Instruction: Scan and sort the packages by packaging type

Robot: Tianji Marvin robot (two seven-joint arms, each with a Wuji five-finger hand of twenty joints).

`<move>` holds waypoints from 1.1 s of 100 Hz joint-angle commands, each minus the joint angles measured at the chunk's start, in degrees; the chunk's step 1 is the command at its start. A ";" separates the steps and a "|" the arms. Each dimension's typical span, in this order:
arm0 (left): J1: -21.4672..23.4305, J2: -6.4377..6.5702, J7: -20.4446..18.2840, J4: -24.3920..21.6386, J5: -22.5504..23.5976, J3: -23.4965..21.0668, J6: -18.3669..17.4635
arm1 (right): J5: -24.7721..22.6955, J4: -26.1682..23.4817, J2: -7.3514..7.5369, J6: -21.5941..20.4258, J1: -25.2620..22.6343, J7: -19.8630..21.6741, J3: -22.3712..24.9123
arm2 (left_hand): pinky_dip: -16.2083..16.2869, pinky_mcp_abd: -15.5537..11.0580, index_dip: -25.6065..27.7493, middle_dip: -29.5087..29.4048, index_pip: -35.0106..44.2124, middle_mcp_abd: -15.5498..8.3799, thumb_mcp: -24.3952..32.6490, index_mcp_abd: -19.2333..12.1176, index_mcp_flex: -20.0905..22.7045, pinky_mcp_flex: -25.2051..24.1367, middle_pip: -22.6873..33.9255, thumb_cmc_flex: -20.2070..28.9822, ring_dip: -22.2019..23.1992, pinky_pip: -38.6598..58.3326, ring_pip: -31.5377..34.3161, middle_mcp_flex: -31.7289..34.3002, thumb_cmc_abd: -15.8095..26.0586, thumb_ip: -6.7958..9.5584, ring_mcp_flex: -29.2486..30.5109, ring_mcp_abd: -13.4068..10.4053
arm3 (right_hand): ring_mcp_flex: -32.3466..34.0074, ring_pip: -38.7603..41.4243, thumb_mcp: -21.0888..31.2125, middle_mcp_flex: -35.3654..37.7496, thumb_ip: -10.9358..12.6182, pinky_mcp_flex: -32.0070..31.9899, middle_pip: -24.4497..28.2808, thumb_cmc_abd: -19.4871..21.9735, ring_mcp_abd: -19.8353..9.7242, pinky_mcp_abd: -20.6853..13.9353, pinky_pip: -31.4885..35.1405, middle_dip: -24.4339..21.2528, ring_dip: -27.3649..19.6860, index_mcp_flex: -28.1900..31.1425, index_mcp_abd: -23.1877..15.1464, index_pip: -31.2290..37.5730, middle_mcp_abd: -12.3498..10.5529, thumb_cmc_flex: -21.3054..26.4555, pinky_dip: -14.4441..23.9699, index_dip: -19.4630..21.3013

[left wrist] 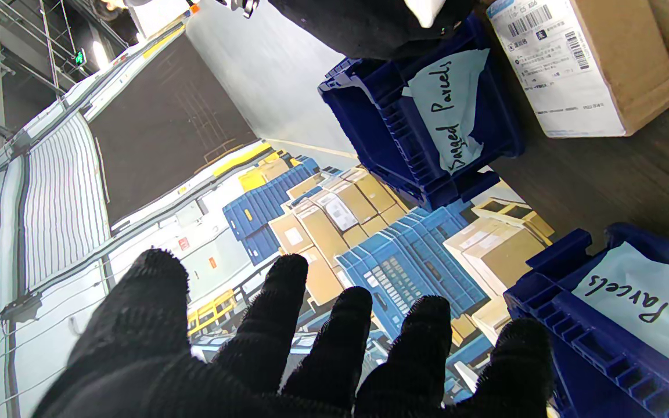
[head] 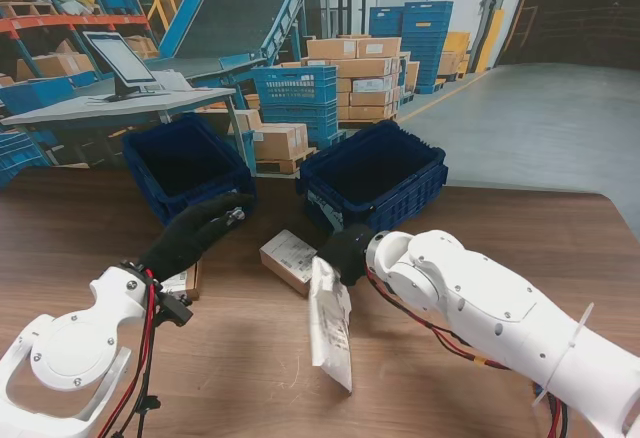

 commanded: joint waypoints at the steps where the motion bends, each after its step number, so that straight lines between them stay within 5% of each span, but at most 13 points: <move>1: 0.22 -0.14 -0.94 -0.20 -0.21 0.09 -0.08 | 0.83 0.29 -0.28 0.33 0.85 1.87 -0.55 | 0.21 -0.70 0.41 -0.55 0.62 -1.08 -2.48 -2.66 1.09 0.32 0.00 -0.64 -0.13 -1.20 -1.19 0.34 1.93 0.07 -0.40 -0.06 | -3.42 -2.98 -2.04 -5.12 3.22 -2.47 -3.12 2.96 1.17 -0.54 -3.74 -4.73 -1.87 -2.72 2.54 -2.67 2.01 -1.36 0.03 -2.53; 21: 0.29 -0.14 -0.95 -0.20 -0.20 -0.04 -0.15 | 3.07 1.85 -0.46 2.42 3.48 3.79 -3.91 | 0.22 -0.64 0.41 -0.55 0.63 -1.07 -2.49 -2.42 1.07 0.38 0.00 -0.62 -0.14 -1.19 -1.22 0.37 1.89 0.07 -0.45 -0.14 | -10.64 -16.54 -12.67 -13.81 11.29 -6.58 -11.18 13.50 2.54 -1.12 -8.86 -15.11 -11.54 -6.23 9.52 -19.22 4.03 -3.63 0.17 -1.30; 40: 0.27 -0.11 -1.12 -0.17 -0.25 -0.09 -0.11 | 2.44 1.08 -0.13 3.61 2.19 4.46 -1.86 | 0.22 -0.68 0.41 -0.55 0.62 -1.15 -2.50 -2.44 0.99 0.34 0.02 -0.66 -0.16 -1.22 -1.26 0.39 1.91 0.07 -0.54 -0.18 | -11.64 -26.94 -18.73 -14.27 10.28 -7.82 -17.13 15.96 4.20 -0.65 -12.15 -21.47 -18.87 -7.14 11.29 -26.57 4.83 -4.86 -0.65 -2.83; 55: 0.30 -0.06 -1.31 -0.20 -0.27 0.01 -0.25 | 1.46 -1.38 0.43 4.26 -0.15 6.21 2.07 | 0.23 -0.64 0.43 -0.55 0.67 -1.09 -2.49 -2.37 1.09 0.37 0.02 -0.64 -0.14 -1.21 -1.21 0.39 1.88 0.08 -0.44 -0.07 | -12.34 -29.35 -20.76 -15.45 10.29 -7.49 -20.24 16.94 3.76 -2.02 -11.72 -24.57 -20.31 -7.94 11.64 -28.38 5.12 -4.82 0.23 -3.16; 110: 1.04 0.05 -1.28 -1.19 0.19 1.17 -0.98 | -8.22 -24.56 0.87 11.95 -23.79 7.76 29.88 | 0.26 -0.64 0.39 -0.56 0.63 -1.15 -2.50 -2.43 1.05 0.34 0.01 -0.62 -0.13 -1.24 -1.21 0.40 1.89 0.07 -0.41 -0.12 | -11.02 -33.65 -25.60 -12.22 8.89 -8.27 -22.54 18.80 4.67 0.06 -15.82 -27.40 -23.25 -6.81 11.76 -30.92 4.76 -6.17 -1.33 -4.19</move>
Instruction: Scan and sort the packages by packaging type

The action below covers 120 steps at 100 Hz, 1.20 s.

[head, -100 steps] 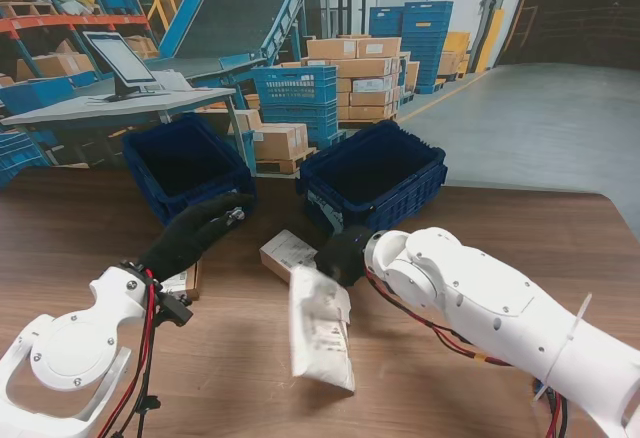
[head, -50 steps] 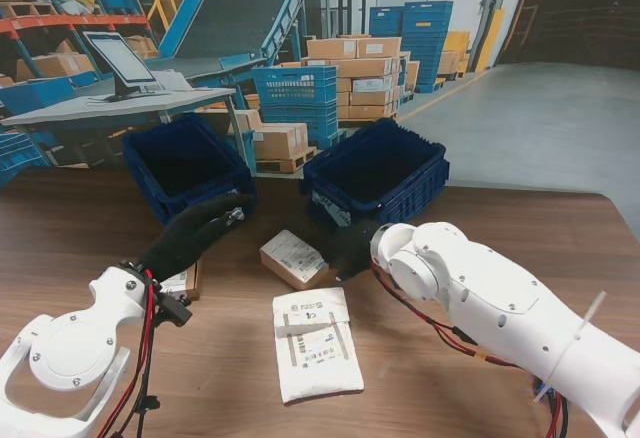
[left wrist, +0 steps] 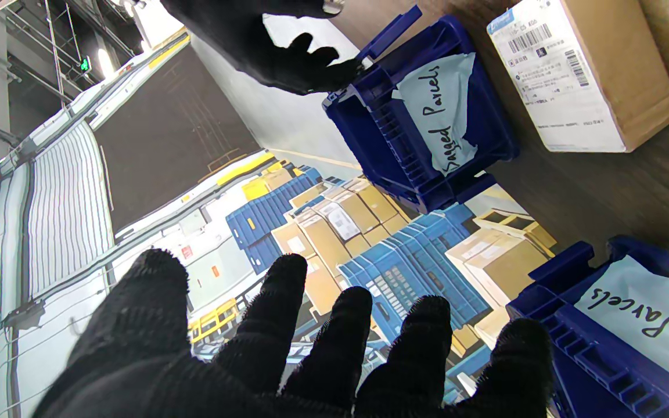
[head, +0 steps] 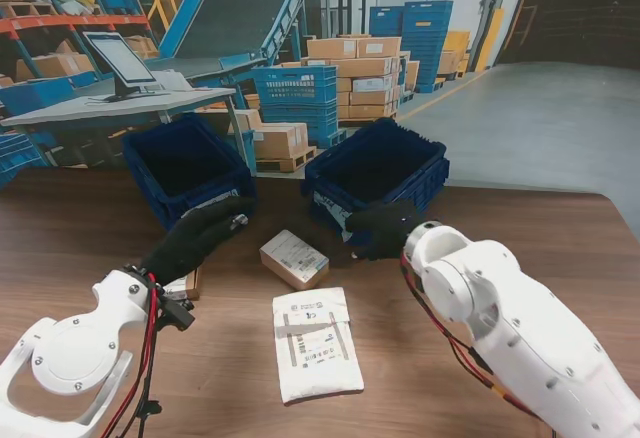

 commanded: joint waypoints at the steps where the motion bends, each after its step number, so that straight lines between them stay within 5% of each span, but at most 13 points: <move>1: 0.45 -0.13 -0.91 -0.95 0.21 0.74 -0.52 | -0.47 -2.58 0.15 1.52 -2.11 0.16 1.04 | 0.26 -0.65 0.37 -0.56 0.62 -1.08 -2.49 -2.10 1.04 0.34 0.01 -0.62 -0.14 -1.24 -1.21 0.40 1.90 0.07 -0.42 -0.18 | 0.54 -0.64 -1.04 0.62 0.59 -0.03 -0.82 1.90 1.13 0.74 -0.62 -0.40 -1.25 0.30 0.48 -0.73 1.36 -1.61 -0.47 -0.11; 36: -0.18 0.17 -1.49 -1.88 1.48 2.80 -1.31 | -6.18 -17.84 -1.05 12.97 -17.42 -2.17 13.05 | 0.28 -0.65 0.37 -0.56 0.61 -1.13 -2.47 -2.11 0.97 0.39 0.01 -0.59 -0.14 -1.22 -1.21 0.36 1.89 0.08 -0.47 -0.14 | 0.82 -4.18 -1.62 3.15 -0.46 -0.88 -1.94 2.64 2.85 2.13 -2.54 -1.44 -3.80 1.76 0.74 -1.35 1.95 -3.10 -1.74 -0.95; 61: -0.70 0.19 -1.38 -2.20 2.04 4.00 -1.20 | -6.12 -26.04 -1.70 19.40 -27.17 -3.38 20.00 | 0.28 -0.63 0.37 -0.55 0.62 -1.11 -2.48 -2.06 0.99 0.39 0.00 -0.61 -0.13 -1.22 -1.19 0.35 1.88 0.07 -0.43 -0.13 | 0.88 -4.15 -1.09 3.45 -0.14 -1.19 -2.38 2.02 2.83 2.56 -3.08 -1.61 -3.75 2.32 0.96 -1.37 2.10 -2.96 -2.09 -1.10; 120: -0.67 -0.21 0.53 -1.45 1.60 5.29 -2.35 | -4.18 -35.94 -2.45 39.35 -45.21 -5.71 29.07 | 0.27 -0.68 0.38 -0.56 0.62 -1.08 -2.47 -2.05 0.96 0.33 -0.01 -0.55 -0.13 -1.24 -1.20 0.29 1.86 0.07 -0.46 -0.18 | 0.70 -5.15 -0.94 4.04 -0.74 -2.95 -3.35 1.46 3.42 3.78 -5.14 -1.73 -4.09 2.11 2.62 -2.45 2.31 -5.86 -3.06 -1.46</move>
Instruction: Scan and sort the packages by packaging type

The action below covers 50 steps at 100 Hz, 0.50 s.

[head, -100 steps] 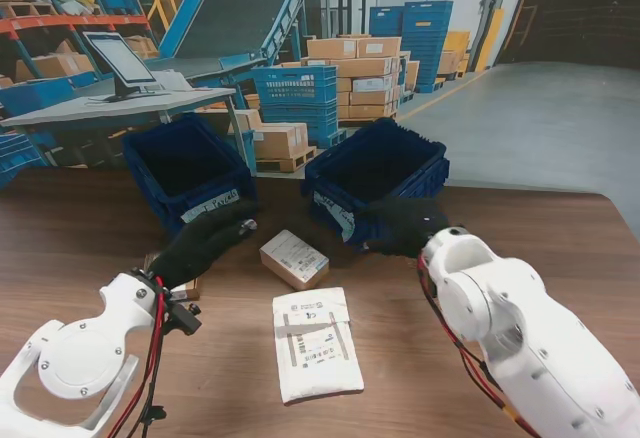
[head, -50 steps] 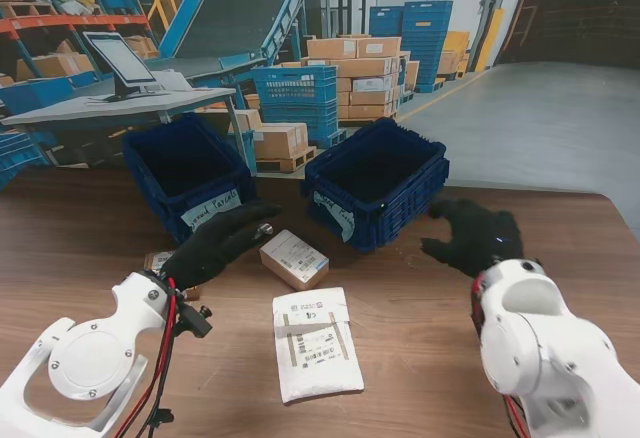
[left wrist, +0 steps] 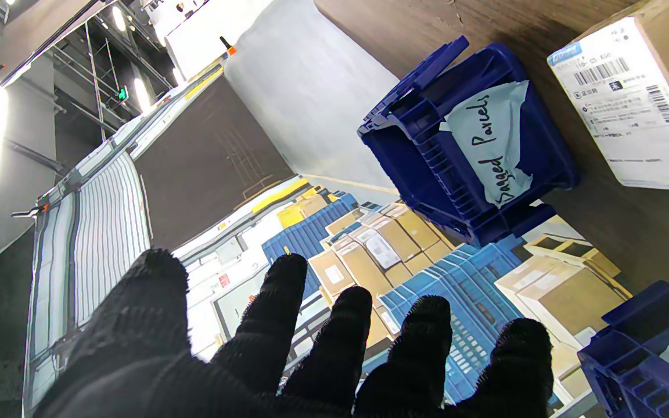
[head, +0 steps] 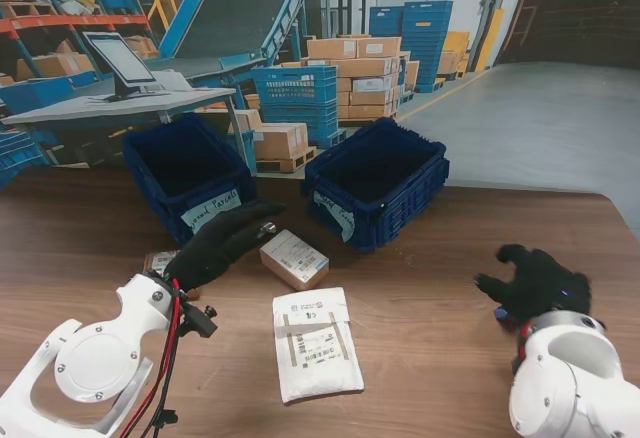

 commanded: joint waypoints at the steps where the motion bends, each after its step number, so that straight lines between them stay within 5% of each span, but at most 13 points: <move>1: 0.30 -0.30 -0.91 -0.12 -0.39 0.23 -0.39 | 1.75 -0.65 -0.44 0.83 -2.11 -0.70 0.86 | 0.27 -0.68 0.37 -0.56 0.62 -1.10 -2.47 -2.04 0.96 0.33 -0.01 -0.55 -0.13 -1.24 -1.21 0.30 1.86 0.07 -0.48 -0.16 | -0.45 -0.75 0.07 0.66 -0.76 -0.83 -1.36 0.82 0.79 0.51 -0.99 -0.35 -1.25 0.69 0.43 -0.75 1.16 -1.49 -0.48 -0.04; 25: 0.05 -0.42 -0.55 -0.07 -0.49 0.34 0.07 | 4.36 -0.98 -0.23 4.06 -6.02 -1.16 3.39 | 0.26 -0.68 0.37 -0.55 0.64 -1.08 -2.46 -1.98 1.02 0.33 0.02 -0.51 -0.16 -1.25 -1.27 0.38 1.82 0.07 -0.59 -0.16 | -1.00 -1.66 0.19 0.76 -1.60 -2.55 -1.89 0.98 1.36 0.88 -3.14 -0.45 -1.67 0.00 -0.11 -1.56 0.85 -2.78 -1.67 -0.19; 50: -0.55 -0.09 -2.01 -0.49 -0.27 0.80 0.73 | 13.46 -0.70 -0.82 5.37 -10.96 -6.82 6.46 | 0.27 -0.71 0.36 -0.54 0.62 -1.13 -2.47 -2.14 0.99 0.37 0.02 -0.52 -0.15 -1.24 -1.24 0.38 1.81 0.07 -0.53 -0.20 | -1.41 -3.37 0.35 -0.31 -2.45 -2.40 -2.08 1.37 2.01 0.97 -3.99 -0.37 -2.96 -1.97 2.96 -3.08 1.36 -4.18 -2.57 -0.56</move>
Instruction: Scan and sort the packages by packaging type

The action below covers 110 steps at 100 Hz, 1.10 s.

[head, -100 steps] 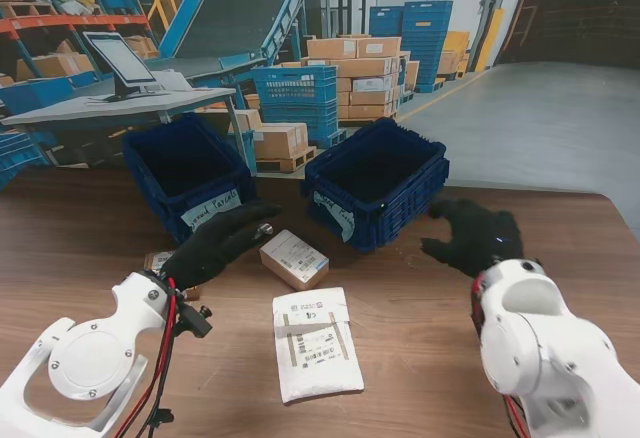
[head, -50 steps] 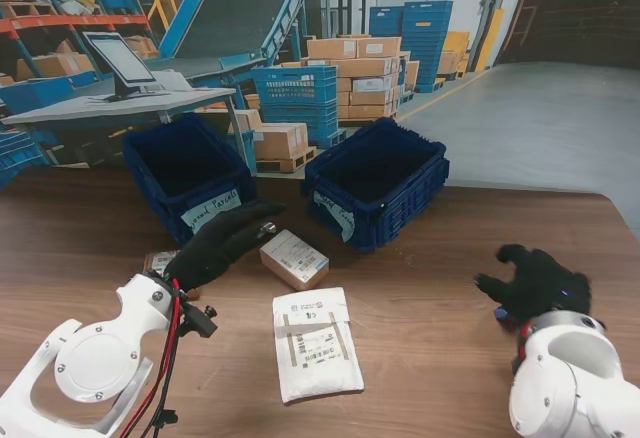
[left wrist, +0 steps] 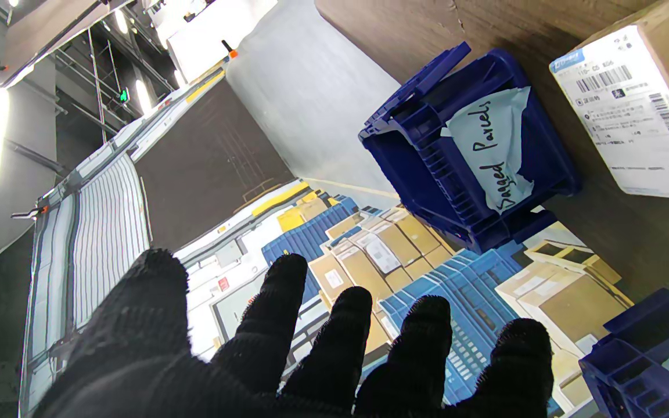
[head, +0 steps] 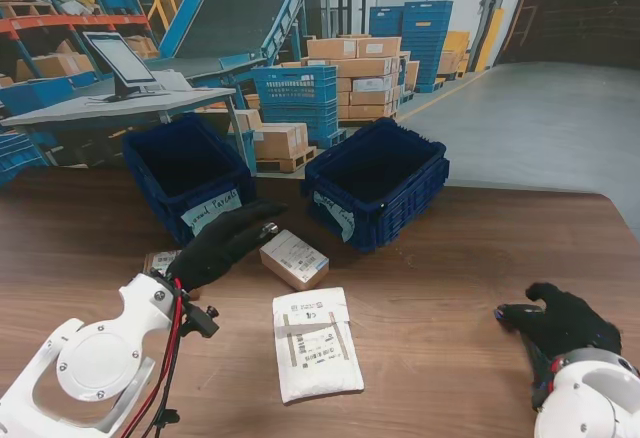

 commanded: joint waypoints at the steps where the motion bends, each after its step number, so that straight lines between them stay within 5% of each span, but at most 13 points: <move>1: -0.16 -0.07 -1.58 -0.69 0.10 0.39 0.41 | -0.81 0.08 -0.74 0.41 -1.88 1.58 0.85 | 0.27 -0.68 0.36 -0.54 0.63 -1.12 -2.47 -2.11 1.00 0.37 0.02 -0.53 -0.15 -1.24 -1.24 0.38 1.83 0.07 -0.53 -0.23 | -0.83 -0.82 0.34 -0.41 -2.28 -0.46 -0.79 1.39 0.93 0.08 -0.89 -0.31 -1.42 -1.93 0.72 -0.81 1.18 -1.76 -0.72 -0.26; 36: -1.65 -0.47 0.04 -1.62 1.20 2.59 3.16 | 7.45 2.40 -2.38 -2.62 -6.44 -3.52 4.88 | 0.27 -0.64 0.35 -0.55 0.58 -1.15 -2.49 -2.08 0.88 0.29 0.01 -0.59 -0.15 -1.30 -1.24 0.35 1.86 0.06 -0.50 -0.12 | -1.20 -0.85 0.46 -1.06 -2.97 -0.53 -0.16 1.07 0.66 -0.03 -0.92 -0.29 -1.80 -2.28 1.72 -1.55 1.47 -2.40 -0.99 0.08; 74: -2.57 -0.24 -0.91 -1.77 1.86 3.47 3.77 | 8.31 5.97 -2.79 -2.80 -7.05 -5.11 5.40 | 0.28 -0.66 0.34 -0.55 0.58 -1.01 -2.47 -2.11 0.85 0.29 0.00 -0.52 -0.14 -1.33 -1.23 0.30 1.80 0.05 -0.50 -0.14 | -1.20 -0.30 0.91 -1.18 -3.24 -0.30 0.84 0.42 0.43 -0.07 -0.63 -0.17 -1.67 -2.21 2.11 -1.89 1.39 -2.63 -1.01 0.52; 110: -2.13 -0.14 -1.41 -1.45 1.43 2.77 3.50 | 8.36 10.99 -1.81 -3.77 -3.95 -1.87 5.20 | 0.28 -0.65 0.33 -0.56 0.55 -1.08 -2.48 -2.10 0.79 0.31 0.00 -0.53 -0.16 -1.33 -1.25 0.30 1.81 0.05 -0.55 -0.17 | -0.75 0.37 1.35 -1.27 -3.39 -0.12 1.44 0.03 0.35 -0.03 -0.32 -0.21 -1.52 -1.99 2.03 -1.83 1.20 -2.69 -1.08 0.89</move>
